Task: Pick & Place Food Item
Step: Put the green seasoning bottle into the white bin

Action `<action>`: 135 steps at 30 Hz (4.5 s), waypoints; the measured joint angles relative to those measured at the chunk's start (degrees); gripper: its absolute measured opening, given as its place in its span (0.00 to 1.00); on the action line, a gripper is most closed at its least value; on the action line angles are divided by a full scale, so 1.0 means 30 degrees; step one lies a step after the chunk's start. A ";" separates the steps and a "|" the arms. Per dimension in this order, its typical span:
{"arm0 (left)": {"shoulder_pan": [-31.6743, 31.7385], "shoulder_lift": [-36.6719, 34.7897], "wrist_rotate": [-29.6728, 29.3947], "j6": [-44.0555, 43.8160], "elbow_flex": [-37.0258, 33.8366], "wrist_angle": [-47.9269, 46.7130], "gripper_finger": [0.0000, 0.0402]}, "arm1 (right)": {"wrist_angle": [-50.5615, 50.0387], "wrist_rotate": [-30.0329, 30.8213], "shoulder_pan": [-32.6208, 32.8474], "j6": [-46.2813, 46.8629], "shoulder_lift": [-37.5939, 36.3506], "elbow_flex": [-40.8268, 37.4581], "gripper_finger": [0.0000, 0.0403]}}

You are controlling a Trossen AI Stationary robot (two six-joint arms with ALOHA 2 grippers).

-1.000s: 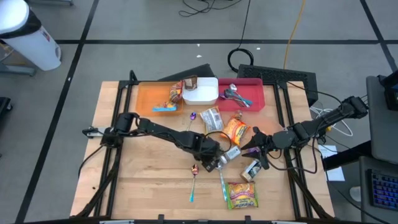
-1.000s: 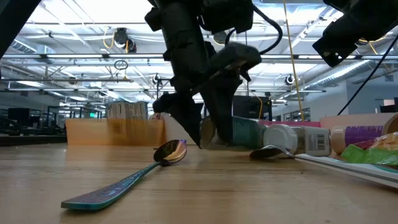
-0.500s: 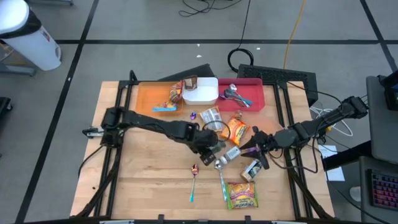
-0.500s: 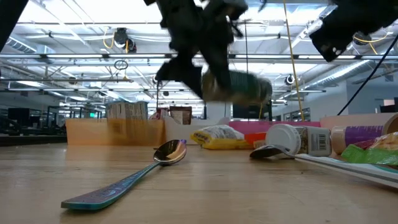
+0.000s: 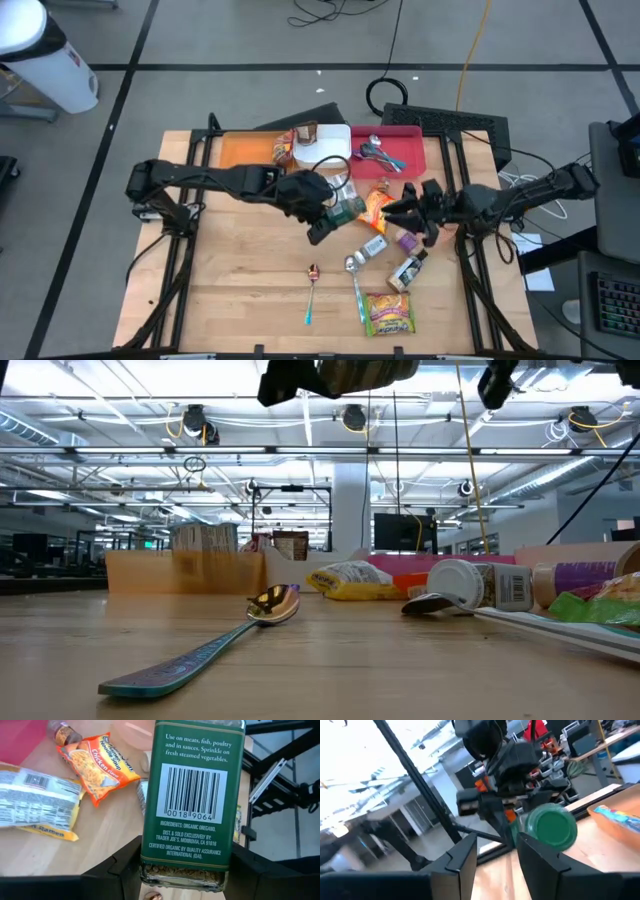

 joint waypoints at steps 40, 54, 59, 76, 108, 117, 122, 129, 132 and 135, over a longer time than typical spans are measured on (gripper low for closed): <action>0.3218 -0.0064 0.4294 0.8092 -0.0007 -0.3203 0.51 | -0.6979 -0.6327 -0.6517 -0.4375 0.9324 0.8744 0.74; 0.4031 -0.0057 0.3865 0.7429 -0.0007 -0.1761 0.51 | -0.8116 -0.6328 -0.6664 -0.5291 0.9317 0.8744 0.73; 0.4034 -0.0057 0.4242 0.7437 -0.0007 -0.1679 0.51 | -0.8118 -0.6357 -0.6657 -0.5260 0.9317 0.8744 0.72; 0.4020 -0.0057 0.4330 0.7443 -0.0007 -0.2015 0.51 | -0.8231 -0.6396 -0.6657 -0.5013 0.9317 0.8735 0.53; 0.4315 -0.0042 0.4427 0.7202 -0.0007 -0.2231 0.90 | -0.9593 -0.7640 -0.7120 -0.4462 0.9303 0.8712 0.47; 0.5934 -0.0064 0.7690 0.6642 0.0861 -0.2390 0.90 | -1.0036 -0.9943 -0.8732 -0.3636 0.9303 0.8715 0.47; 0.6957 -0.0093 0.8221 0.6774 0.2037 -0.2399 0.90 | -1.0110 -1.1400 -0.9917 -0.3635 0.9303 0.8715 0.47; 0.7279 -0.0025 0.8200 0.7137 0.2433 -0.2141 0.90 | -0.9960 -1.2426 -1.0783 -0.4178 0.9295 0.8715 0.47; 0.7004 0.0161 0.7578 0.7720 0.2430 -0.1860 0.90 | -0.9954 -1.2433 -1.0802 -0.4377 0.9288 0.8715 0.47; 0.6750 0.0154 0.6793 0.8358 0.2427 -0.1259 0.90 | -0.9954 -1.2439 -1.0797 -0.4636 0.9288 0.8722 0.47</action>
